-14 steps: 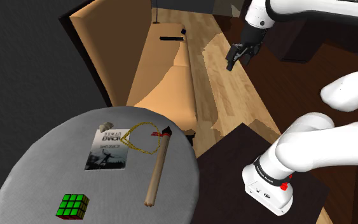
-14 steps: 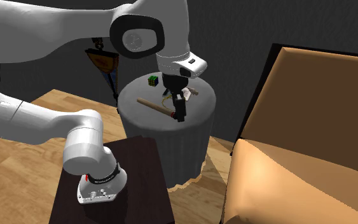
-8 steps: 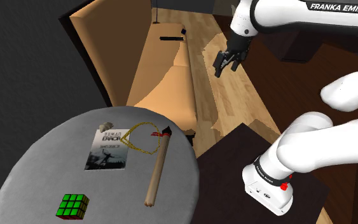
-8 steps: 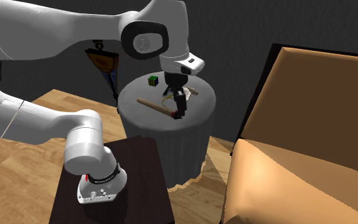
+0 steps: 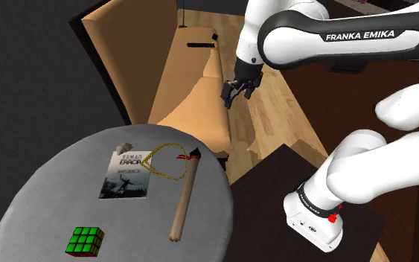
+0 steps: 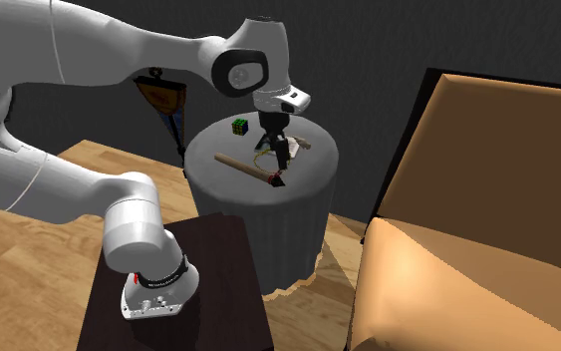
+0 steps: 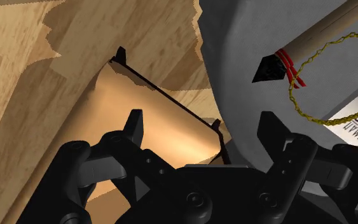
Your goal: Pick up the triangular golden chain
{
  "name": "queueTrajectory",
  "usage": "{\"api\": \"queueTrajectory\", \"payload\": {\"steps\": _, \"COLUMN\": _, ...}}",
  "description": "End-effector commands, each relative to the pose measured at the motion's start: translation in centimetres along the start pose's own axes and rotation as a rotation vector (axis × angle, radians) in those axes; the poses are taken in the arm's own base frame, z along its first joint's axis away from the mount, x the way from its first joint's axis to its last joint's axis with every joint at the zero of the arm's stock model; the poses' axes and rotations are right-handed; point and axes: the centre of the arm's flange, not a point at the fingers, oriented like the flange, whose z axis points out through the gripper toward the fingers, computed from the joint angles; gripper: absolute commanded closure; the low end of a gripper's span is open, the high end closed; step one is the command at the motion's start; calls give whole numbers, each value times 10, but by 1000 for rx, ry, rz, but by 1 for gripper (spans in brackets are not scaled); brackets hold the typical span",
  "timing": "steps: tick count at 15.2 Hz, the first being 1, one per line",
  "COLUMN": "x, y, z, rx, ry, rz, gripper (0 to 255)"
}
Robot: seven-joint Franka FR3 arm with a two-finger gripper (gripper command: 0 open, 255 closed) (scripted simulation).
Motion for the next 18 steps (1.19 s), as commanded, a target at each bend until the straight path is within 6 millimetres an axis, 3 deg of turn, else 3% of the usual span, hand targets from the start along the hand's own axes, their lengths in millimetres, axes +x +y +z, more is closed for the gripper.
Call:
{"api": "queueTrajectory", "payload": {"steps": 1, "x": 5, "y": -23, "z": 9, "rx": -1, "ry": 1, "rz": -16, "gripper": 0}}
{"api": "queueTrajectory", "payload": {"steps": 18, "x": 20, "y": -229, "z": 103, "rx": -21, "ry": 4, "rz": -157, "gripper": 0}}
